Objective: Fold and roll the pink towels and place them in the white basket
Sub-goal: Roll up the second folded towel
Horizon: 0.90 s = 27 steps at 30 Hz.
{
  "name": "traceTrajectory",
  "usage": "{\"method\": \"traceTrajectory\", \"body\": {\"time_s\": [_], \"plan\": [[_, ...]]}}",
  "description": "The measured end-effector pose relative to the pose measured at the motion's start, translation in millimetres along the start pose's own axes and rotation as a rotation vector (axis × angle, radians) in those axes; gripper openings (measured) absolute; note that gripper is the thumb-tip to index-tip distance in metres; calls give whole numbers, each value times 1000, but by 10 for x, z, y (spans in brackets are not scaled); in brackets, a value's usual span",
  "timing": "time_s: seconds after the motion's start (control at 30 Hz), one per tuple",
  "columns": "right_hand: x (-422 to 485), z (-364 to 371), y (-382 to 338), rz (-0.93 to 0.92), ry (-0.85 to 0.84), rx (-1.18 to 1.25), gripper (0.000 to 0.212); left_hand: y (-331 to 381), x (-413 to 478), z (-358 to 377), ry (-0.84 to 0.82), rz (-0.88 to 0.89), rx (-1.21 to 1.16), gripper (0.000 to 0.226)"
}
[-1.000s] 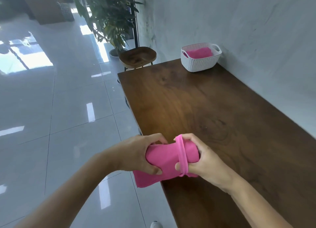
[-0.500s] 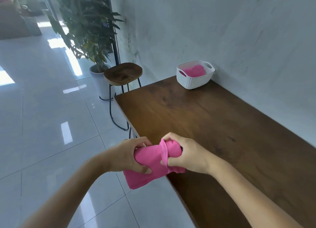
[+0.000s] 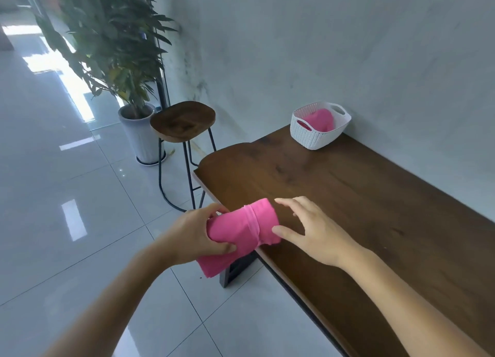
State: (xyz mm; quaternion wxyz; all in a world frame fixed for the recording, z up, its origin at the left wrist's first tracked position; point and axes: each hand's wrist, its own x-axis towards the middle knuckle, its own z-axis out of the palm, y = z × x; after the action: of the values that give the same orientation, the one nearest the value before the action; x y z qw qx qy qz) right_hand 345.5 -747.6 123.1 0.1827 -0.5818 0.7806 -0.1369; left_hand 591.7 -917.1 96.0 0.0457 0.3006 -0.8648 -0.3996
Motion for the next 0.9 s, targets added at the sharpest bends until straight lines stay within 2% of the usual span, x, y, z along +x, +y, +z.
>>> {"method": "traceTrajectory", "body": {"time_s": [0.23, 0.5, 0.7, 0.9], "plan": [[300, 213, 802, 253, 152, -38, 44, -173, 502, -115, 72, -33, -10, 73], [771, 388, 1672, 505, 394, -227, 54, -6, 1444, -236, 171, -20, -25, 84], [854, 531, 1735, 534, 501, -254, 58, 314, 2271, -107, 256, -24, -90, 89], [858, 554, 1770, 544, 517, -228, 53, 928, 3128, -25, 389, 82, -10, 84]]}}
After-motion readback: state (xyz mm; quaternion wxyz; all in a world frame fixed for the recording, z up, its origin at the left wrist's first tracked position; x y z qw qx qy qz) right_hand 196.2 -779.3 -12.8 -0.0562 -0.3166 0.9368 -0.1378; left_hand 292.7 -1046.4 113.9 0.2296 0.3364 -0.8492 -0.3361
